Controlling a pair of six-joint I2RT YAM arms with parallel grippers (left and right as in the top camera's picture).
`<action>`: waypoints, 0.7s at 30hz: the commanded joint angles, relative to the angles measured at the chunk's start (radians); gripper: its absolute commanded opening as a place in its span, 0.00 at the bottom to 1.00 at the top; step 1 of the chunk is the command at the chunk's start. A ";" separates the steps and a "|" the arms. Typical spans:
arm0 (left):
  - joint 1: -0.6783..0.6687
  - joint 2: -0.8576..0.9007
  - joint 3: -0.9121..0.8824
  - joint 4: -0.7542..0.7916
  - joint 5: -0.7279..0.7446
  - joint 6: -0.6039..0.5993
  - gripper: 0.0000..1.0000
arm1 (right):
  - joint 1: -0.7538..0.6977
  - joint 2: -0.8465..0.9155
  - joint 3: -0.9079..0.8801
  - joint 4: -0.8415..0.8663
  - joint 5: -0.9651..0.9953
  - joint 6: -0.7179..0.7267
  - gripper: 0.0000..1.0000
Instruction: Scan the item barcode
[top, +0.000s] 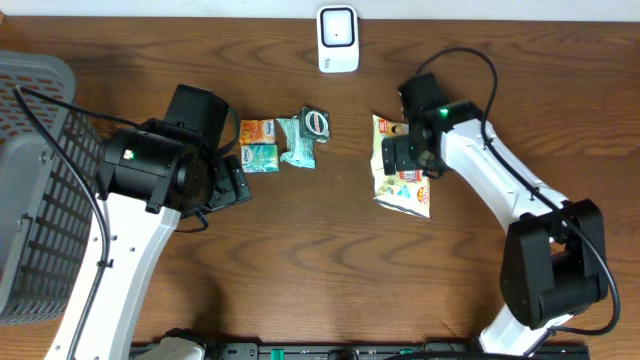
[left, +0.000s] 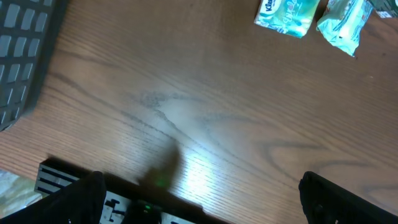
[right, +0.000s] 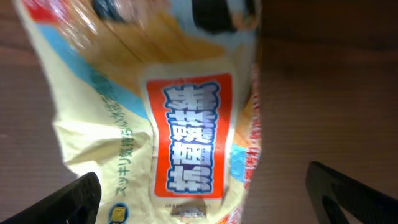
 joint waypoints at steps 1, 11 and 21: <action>0.004 -0.005 0.001 -0.003 -0.003 -0.011 0.98 | -0.004 -0.003 -0.061 0.042 -0.079 -0.021 0.99; 0.004 -0.005 0.001 -0.003 -0.003 -0.011 0.97 | 0.006 -0.001 -0.215 0.208 -0.143 -0.021 0.99; 0.004 -0.005 0.001 -0.003 -0.003 -0.011 0.98 | 0.006 -0.002 -0.190 0.196 -0.156 -0.021 0.09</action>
